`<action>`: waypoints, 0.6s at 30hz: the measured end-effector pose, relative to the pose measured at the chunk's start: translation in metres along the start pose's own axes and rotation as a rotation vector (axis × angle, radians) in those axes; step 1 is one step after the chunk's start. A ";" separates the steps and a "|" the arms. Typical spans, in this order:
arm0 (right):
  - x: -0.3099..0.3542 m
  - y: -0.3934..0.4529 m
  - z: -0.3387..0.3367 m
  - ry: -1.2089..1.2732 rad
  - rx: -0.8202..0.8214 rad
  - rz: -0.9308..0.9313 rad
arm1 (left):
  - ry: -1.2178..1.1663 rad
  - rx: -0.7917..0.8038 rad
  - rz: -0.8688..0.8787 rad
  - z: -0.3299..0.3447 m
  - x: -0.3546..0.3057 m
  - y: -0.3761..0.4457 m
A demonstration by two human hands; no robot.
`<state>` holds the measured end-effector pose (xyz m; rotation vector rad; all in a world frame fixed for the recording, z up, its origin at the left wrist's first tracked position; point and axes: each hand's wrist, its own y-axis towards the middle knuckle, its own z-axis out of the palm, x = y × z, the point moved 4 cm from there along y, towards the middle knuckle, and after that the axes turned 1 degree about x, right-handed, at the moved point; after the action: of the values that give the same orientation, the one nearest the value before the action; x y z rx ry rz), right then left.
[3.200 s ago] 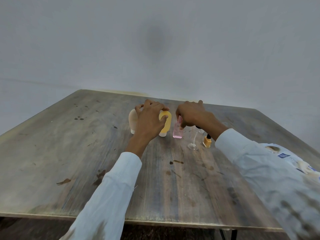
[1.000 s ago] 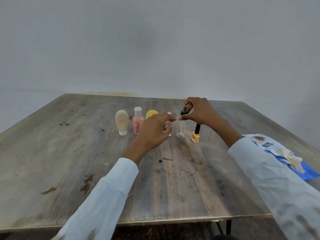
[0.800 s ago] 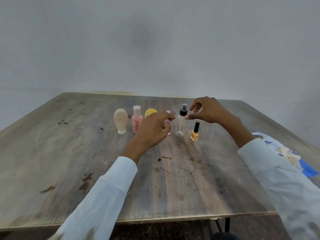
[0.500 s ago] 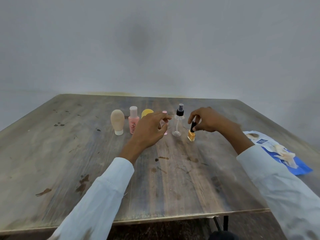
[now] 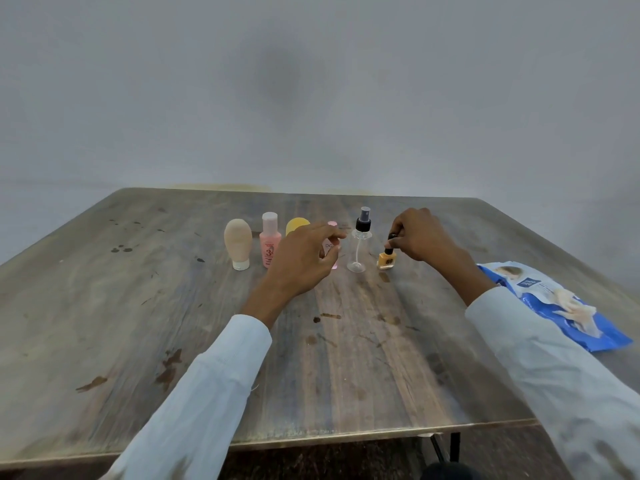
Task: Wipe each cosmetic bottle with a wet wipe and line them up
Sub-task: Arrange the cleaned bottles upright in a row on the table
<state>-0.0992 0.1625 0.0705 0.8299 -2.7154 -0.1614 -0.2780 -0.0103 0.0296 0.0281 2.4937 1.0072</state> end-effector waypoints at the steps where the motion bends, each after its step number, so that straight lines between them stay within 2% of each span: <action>1: 0.001 0.000 0.001 0.005 0.003 0.005 | 0.001 -0.001 -0.001 0.000 0.000 0.000; 18: 0.009 -0.009 -0.001 0.024 0.006 0.045 | 0.005 -0.005 0.007 -0.002 -0.001 0.000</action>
<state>-0.1015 0.1498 0.0718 0.7670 -2.7106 -0.1327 -0.2776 -0.0115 0.0311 0.0327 2.4967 1.0179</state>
